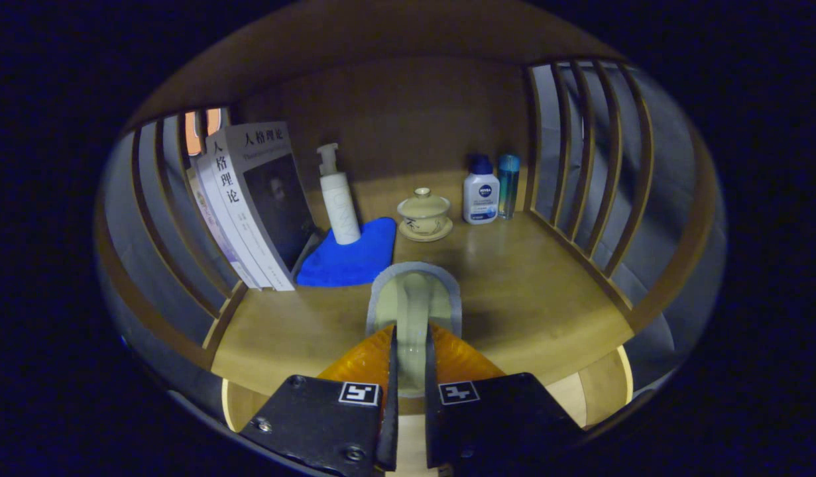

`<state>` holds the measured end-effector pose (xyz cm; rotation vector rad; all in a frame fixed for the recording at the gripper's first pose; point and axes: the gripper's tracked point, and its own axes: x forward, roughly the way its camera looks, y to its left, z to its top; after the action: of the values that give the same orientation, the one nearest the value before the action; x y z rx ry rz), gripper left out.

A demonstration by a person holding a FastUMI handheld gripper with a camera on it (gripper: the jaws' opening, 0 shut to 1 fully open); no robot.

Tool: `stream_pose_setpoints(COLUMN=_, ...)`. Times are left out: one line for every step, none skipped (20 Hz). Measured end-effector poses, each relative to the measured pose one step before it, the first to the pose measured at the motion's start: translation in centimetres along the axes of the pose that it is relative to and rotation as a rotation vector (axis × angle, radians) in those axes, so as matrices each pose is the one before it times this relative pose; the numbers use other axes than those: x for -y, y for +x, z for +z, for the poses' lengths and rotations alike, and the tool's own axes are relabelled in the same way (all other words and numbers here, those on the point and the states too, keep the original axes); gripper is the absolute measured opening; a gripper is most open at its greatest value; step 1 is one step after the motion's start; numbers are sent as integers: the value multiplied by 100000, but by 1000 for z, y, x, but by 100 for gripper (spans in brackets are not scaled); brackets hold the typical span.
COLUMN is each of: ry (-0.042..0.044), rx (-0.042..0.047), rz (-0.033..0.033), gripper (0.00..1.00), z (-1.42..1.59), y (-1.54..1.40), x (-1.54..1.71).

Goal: Pull open the drawer, take out the items inside it, and place them on the countertop above the cabinet.

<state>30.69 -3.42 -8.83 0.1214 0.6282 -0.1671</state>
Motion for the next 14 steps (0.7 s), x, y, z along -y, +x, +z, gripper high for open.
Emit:
stream_pose_setpoints(ry=-511, rx=1001, rz=-61, gripper=20, z=103, y=226, x=-104)
stream_pose_setpoints(ry=-293, rx=1758, rz=423, gripper=20, z=23, y=220, x=5)
stream_pose_setpoints(ry=-743, rx=1316, rz=264, gripper=20, z=-101, y=221, x=-116)
stream_pose_setpoints(ry=-1076, rx=-1357, rz=-1274, gripper=21, z=-735, y=224, x=244)
stream_pose_setpoints(ry=-1286, rx=-2724, rz=2, gripper=25, z=-1067, y=236, x=-15)
stream_pose_setpoints(ry=-1698, rx=2211, rz=-152, gripper=27, z=66, y=132, x=16)
stream_pose_setpoints(ry=-1062, rx=1108, rz=-1192, gripper=33, z=118, y=99, x=125)
stream_pose_setpoints(ry=-574, rx=612, rz=-1217, gripper=34, z=-93, y=-505, x=228)
stream_pose_setpoints(ry=190, rx=-319, rz=1432, gripper=45, z=-88, y=-300, x=-303)
stream_pose_setpoints(ry=202, rx=-641, rz=-100, gripper=47, z=-297, y=-280, x=85)
stream_pose_setpoints(ry=-359, rx=36, rz=-258, gripper=47, z=-81, y=-459, x=236)
stream_pose_setpoints(ry=312, rx=717, rz=56, gripper=47, z=-129, y=-635, x=190)
stream_pose_setpoints(ry=2110, rx=2789, rz=1480, gripper=47, z=52, y=-908, x=-168)
stream_pose_setpoints(ry=937, rx=2923, rz=2731, gripper=47, z=31, y=-566, x=-424)
